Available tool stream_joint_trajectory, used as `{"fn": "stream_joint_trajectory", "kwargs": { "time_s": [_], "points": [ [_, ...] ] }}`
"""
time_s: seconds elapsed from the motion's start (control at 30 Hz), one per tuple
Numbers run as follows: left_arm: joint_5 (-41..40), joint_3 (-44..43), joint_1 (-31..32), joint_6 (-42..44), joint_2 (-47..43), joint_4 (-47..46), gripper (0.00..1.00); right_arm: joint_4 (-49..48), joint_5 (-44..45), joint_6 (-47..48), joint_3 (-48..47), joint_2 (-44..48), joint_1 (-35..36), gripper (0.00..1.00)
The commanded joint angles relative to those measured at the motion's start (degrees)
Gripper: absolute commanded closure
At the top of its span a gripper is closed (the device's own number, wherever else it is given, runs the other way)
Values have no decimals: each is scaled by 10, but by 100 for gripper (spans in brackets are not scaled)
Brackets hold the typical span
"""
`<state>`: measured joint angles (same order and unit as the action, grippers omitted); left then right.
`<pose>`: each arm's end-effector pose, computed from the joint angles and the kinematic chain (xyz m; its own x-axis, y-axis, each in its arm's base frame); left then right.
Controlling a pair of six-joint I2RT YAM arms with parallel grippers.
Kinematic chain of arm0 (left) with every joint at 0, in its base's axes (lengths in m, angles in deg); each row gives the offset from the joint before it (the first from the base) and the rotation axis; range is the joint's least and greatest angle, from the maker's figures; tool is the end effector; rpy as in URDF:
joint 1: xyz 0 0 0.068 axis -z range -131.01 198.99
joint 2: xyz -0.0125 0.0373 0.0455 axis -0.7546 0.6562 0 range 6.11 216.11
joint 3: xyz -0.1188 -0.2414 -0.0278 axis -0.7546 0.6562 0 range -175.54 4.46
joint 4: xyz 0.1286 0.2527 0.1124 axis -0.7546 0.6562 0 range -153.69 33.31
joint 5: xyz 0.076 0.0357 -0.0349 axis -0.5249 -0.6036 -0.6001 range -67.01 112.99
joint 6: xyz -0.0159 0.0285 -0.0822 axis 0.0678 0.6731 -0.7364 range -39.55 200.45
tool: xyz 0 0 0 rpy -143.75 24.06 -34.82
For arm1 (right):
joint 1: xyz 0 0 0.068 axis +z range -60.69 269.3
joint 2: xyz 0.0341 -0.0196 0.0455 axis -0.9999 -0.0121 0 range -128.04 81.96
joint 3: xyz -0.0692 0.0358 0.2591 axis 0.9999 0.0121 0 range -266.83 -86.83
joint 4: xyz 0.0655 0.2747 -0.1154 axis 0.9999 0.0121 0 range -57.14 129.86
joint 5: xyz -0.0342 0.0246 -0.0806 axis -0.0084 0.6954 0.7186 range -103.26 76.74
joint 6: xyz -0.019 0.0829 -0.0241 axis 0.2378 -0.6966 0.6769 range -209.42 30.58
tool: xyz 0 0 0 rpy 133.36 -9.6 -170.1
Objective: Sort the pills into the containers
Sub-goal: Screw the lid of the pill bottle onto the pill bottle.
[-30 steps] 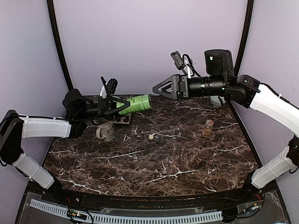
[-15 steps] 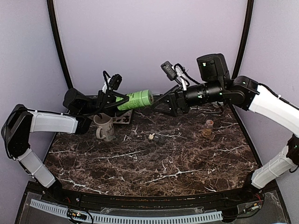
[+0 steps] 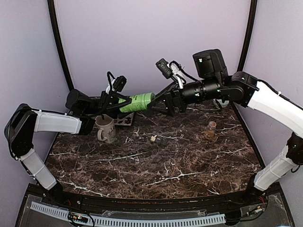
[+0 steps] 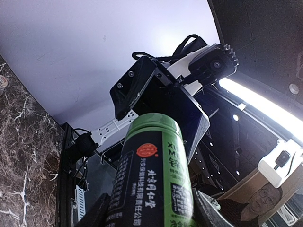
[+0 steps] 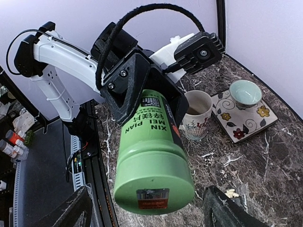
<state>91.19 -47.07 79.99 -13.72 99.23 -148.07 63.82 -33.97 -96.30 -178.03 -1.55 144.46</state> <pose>0.2774 -0.2518 0.2965 -0.8156 0.0579 -0.5756 0.5243 -0.3465 -0.7778 0.2094 0.3494 0.4136 -0.3384 -0.2899 -0.8952 -0.9193 0.3048 0.2488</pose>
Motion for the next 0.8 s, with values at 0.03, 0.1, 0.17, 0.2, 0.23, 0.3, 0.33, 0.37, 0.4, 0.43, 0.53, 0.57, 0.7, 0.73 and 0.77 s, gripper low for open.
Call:
{"fn": "stream_joint_trajectory", "kwargs": {
  "time_s": [0.03,0.1,0.17,0.2,0.23,0.3,0.33,0.37,0.4,0.43,0.53,0.57,0.7,0.73,0.77],
  "points": [
    [12,-25,-4,-19,4,-49,100,8,13,19,-25,-17,7,20],
    [15,-28,-4,-23,7,-51,100,9,14,20,-29,-21,8,21],
    [17,-30,-3,-28,10,-56,100,7,16,20,-31,-24,8,25],
    [19,-31,-4,-29,11,-57,100,7,16,20,-32,-25,7,28],
    [19,-33,-3,-32,12,-60,100,8,17,20,-33,-26,7,31],
    [22,-35,-4,-37,16,-67,100,8,18,20,-37,-29,7,41],
    [23,-35,-4,-40,18,-69,100,8,18,20,-38,-30,7,46],
    [25,-36,-4,-41,19,-71,100,8,19,18,-41,-33,7,49],
    [26,-36,-3,-44,20,-74,100,8,19,17,-43,-34,7,50],
    [27,-36,-3,-45,22,-76,100,8,18,16,-45,-35,8,50],
    [30,-37,-4,-45,23,-78,100,9,16,11,-54,-39,8,53],
    [32,-38,-4,-44,24,-77,100,12,14,8,-58,-41,8,56],
    [38,-38,-3,-10,15,-41,100,24,3,-25,-84,-58,8,60],
    [40,-39,-4,5,12,-29,100,25,-4,-39,-91,-63,7,60],
    [41,-39,-3,19,9,-16,100,26,-11,-57,-99,-69,5,60]
  ]
}}
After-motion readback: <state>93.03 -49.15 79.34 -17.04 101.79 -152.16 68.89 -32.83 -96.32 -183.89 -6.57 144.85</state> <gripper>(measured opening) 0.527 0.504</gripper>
